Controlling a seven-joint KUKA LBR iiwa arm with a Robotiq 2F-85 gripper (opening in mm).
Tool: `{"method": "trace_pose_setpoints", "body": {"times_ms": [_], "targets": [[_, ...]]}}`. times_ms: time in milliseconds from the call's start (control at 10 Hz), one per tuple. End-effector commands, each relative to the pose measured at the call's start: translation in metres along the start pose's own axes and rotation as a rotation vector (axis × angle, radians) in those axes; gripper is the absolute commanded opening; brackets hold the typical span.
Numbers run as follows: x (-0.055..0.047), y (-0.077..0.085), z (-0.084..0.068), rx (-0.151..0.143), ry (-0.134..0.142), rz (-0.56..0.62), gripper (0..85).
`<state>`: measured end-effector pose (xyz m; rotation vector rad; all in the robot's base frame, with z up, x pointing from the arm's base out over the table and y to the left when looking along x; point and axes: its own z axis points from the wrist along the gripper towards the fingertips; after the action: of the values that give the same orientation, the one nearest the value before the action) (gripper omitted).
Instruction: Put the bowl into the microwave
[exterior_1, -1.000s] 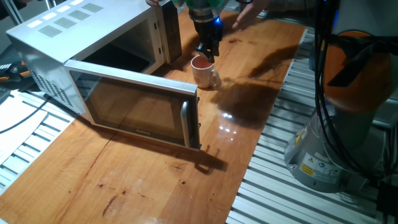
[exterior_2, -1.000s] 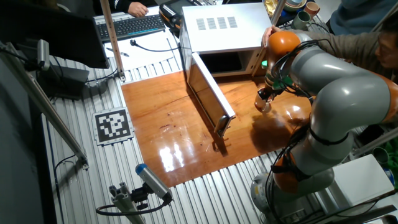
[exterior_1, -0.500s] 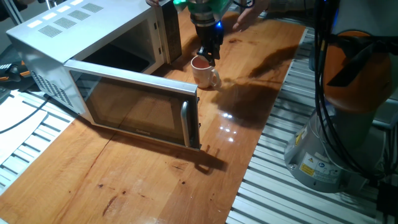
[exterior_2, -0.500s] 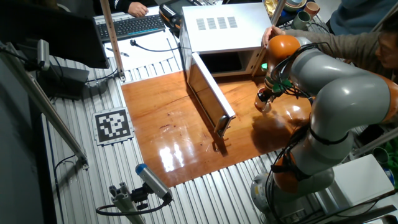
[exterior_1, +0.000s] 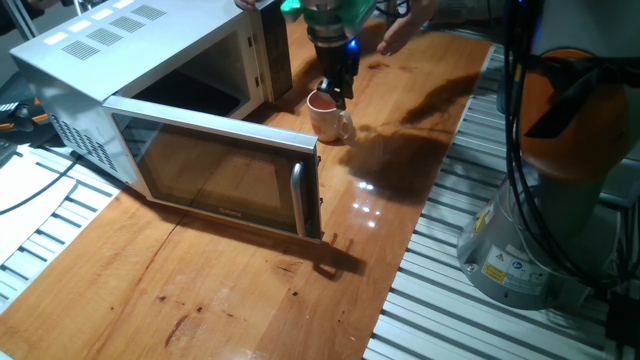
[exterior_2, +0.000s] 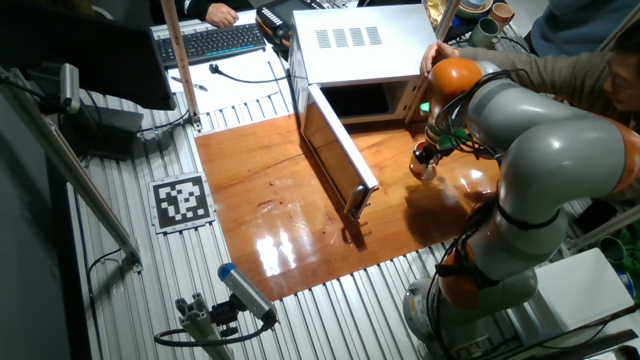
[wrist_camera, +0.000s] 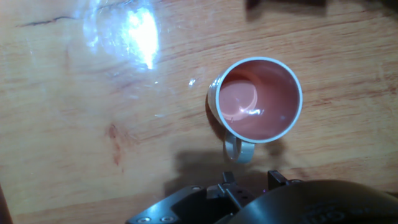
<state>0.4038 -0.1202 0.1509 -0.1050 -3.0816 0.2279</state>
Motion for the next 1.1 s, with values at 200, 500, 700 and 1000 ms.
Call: {"method": "trace_pose_setpoints", "body": {"times_ms": [200,500,700,1000], "targets": [[-0.0004,0.0006,0.0018,-0.002,0.000,0.000,34.0],[-0.0011,0.0010,0.0029,-0.002,0.000,0.000,34.0],[-0.0012,0.0015,0.0036,-0.003,0.000,0.000,34.0],[-0.0014,0.0020,0.0053,-0.003,0.000,0.000,34.0]]}}
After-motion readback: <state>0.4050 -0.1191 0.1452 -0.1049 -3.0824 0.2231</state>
